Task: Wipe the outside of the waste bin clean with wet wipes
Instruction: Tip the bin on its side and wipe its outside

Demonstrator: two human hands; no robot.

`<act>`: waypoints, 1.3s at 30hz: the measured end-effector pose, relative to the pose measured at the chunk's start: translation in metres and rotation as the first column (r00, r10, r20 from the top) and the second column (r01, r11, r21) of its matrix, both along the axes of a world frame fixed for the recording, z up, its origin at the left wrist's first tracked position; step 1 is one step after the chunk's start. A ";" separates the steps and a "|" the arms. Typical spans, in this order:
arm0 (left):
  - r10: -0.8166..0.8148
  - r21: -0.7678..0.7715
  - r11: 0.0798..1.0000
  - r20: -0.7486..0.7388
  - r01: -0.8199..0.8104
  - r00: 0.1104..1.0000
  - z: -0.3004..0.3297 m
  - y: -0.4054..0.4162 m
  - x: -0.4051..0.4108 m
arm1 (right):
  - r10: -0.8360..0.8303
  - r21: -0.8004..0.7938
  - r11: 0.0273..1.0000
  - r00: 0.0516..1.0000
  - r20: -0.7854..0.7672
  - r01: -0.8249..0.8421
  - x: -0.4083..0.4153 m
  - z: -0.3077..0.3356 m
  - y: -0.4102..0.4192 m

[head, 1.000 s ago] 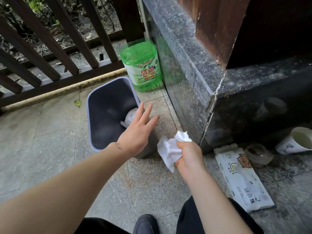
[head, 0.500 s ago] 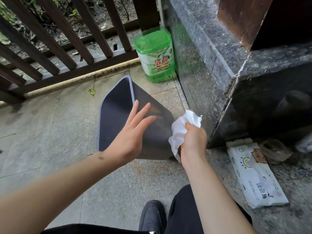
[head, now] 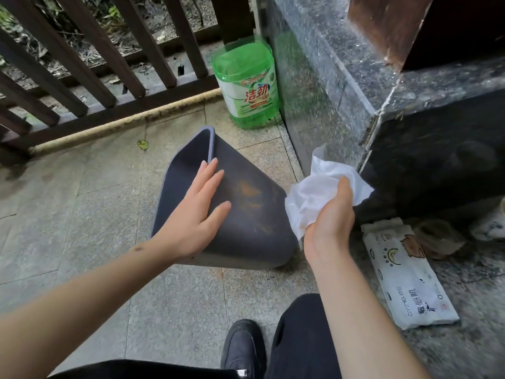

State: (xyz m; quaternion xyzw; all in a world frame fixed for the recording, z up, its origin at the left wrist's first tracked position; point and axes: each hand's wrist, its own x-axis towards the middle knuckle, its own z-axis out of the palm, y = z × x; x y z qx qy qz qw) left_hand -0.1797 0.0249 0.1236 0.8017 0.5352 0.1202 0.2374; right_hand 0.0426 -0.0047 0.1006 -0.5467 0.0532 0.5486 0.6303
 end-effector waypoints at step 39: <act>0.161 0.109 0.975 0.257 -0.194 0.953 -0.043 -0.058 -0.027 | 0.731 -0.432 0.649 0.357 0.581 -0.626 -0.063 -0.121 -0.020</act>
